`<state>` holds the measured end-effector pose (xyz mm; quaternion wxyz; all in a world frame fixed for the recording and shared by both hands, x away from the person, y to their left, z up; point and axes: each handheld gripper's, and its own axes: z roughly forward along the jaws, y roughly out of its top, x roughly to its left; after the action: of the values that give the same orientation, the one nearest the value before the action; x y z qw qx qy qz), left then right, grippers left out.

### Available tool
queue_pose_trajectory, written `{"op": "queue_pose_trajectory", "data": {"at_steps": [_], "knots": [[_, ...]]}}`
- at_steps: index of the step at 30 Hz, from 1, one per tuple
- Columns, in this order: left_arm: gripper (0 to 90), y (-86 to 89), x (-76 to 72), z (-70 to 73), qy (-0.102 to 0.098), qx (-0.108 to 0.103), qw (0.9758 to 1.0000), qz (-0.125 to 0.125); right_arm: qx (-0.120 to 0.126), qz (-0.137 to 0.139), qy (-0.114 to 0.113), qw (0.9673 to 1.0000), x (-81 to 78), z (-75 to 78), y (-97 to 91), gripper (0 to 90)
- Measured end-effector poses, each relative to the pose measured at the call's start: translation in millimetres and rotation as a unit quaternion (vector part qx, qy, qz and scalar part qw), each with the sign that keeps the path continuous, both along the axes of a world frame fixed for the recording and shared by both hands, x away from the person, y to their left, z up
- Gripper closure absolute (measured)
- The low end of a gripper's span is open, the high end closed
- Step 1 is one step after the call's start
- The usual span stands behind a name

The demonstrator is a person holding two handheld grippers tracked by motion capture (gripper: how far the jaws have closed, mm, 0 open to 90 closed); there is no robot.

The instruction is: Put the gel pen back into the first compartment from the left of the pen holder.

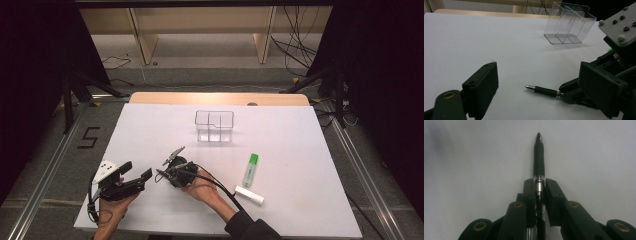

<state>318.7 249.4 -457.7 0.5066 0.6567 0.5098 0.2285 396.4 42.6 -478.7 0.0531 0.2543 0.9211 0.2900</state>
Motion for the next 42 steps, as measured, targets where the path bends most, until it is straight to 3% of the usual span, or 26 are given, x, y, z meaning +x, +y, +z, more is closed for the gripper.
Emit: {"op": "queue_pose_trajectory", "data": {"at_steps": [17, 25, 33, 36, 42], "knots": [[16.7, 1.3, 1.6, -1.5, 0.010, -0.006, 0.9999, 0.003, 0.057, -0.004, -0.018, 0.9982, -1.8, 21.9, -27.2, 80.1], [17.0, -6.5, 0.9, -0.8, 0.019, -0.019, 0.9993, -0.024, 0.090, -0.003, -0.043, 0.9950, -13.6, 35.6, -57.6, 80.1], [17.0, -26.7, -0.5, 2.4, 0.030, -0.047, 0.9960, -0.070, 0.128, -0.010, -0.074, 0.9890, -28.2, 47.5, -93.6, 80.1], [17.0, -38.9, 0.8, 3.4, 0.030, -0.040, 0.9951, -0.085, 0.134, -0.012, -0.083, 0.9874, -32.6, 46.9, -104.1, 80.1], [17.1, -58.3, 5.6, 5.9, 0.044, -0.066, 0.9901, -0.115, 0.147, -0.019, -0.095, 0.9843, -38.8, 47.2, -119.7, 80.1]]}}
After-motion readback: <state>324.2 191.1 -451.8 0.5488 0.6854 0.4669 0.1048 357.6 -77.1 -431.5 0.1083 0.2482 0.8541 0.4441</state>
